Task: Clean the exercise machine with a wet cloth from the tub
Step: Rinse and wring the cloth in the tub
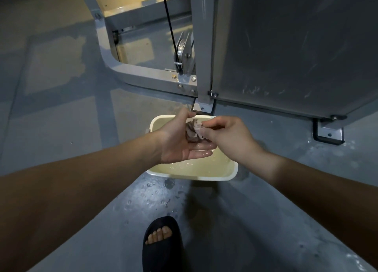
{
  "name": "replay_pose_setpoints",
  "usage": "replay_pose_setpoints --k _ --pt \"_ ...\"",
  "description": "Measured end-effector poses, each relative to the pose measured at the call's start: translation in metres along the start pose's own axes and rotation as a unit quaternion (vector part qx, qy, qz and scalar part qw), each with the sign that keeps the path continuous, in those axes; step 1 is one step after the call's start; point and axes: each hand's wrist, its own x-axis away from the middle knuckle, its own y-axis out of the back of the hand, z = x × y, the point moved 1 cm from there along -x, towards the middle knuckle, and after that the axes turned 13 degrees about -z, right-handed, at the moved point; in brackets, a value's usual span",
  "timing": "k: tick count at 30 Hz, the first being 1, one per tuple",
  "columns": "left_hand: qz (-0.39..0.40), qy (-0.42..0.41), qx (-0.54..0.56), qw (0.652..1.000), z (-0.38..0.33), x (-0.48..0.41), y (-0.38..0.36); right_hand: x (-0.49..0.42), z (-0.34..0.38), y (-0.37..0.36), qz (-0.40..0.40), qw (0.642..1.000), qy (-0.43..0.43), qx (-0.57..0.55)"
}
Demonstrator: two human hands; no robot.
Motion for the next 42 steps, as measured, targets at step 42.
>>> replay_pose_setpoints --k 42 --pt "-0.06 -0.073 -0.403 0.91 -0.006 -0.014 0.006 -0.011 -0.001 0.016 0.126 0.826 0.385 0.392"
